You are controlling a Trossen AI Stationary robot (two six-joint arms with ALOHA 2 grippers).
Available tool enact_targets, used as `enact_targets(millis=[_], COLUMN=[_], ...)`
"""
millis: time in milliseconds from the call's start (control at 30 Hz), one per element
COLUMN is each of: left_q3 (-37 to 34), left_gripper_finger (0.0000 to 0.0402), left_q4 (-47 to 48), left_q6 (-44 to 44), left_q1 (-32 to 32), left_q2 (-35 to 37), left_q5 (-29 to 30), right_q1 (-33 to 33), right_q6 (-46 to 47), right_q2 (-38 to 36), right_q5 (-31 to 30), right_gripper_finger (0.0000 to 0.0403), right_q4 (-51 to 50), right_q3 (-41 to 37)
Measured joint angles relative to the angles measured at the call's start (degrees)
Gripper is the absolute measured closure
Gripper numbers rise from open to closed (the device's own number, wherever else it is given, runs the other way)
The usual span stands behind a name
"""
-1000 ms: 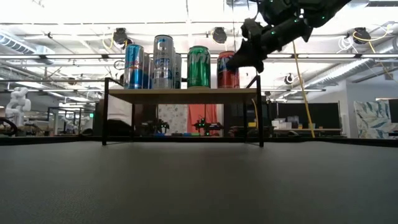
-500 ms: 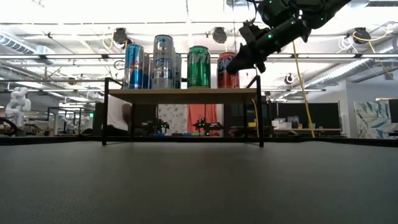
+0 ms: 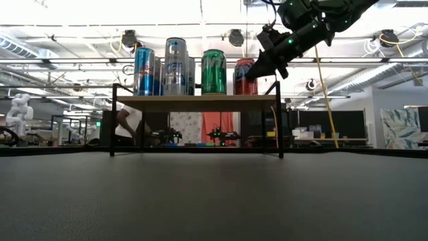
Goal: Place canned beverage on shelf
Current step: Put the top orange soda can on the shelf, then put the orange soda can on the shelf
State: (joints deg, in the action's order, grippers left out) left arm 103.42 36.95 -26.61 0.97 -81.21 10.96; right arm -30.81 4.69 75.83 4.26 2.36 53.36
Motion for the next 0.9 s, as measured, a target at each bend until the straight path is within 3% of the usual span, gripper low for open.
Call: enact_targets(millis=[367,600,733,900], left_q3=[0.0,0.0,0.0,0.0], left_gripper_finger=[0.0011,0.0011,0.0011,0.0011], left_q4=[0.0,0.0,0.0,0.0], left_q6=[0.0,0.0,0.0,0.5], left_q1=[-1.3,-2.5,-3.0,-3.0], left_q2=[0.0,0.0,0.0,0.0], left_q5=[-0.2,-0.2,-0.2,-0.2], right_q1=[0.0,0.0,0.3,3.2], right_q6=[0.9,6.2,11.3,13.8], right_q2=[-0.8,-8.1,-14.8,-21.1], right_q5=[0.4,5.9,9.1,15.3], right_gripper_finger=[0.0403,0.0403,0.0403,0.0403], right_q4=[-0.1,-2.9,-9.8,-25.4], right_q3=[0.0,0.0,0.8,7.5])
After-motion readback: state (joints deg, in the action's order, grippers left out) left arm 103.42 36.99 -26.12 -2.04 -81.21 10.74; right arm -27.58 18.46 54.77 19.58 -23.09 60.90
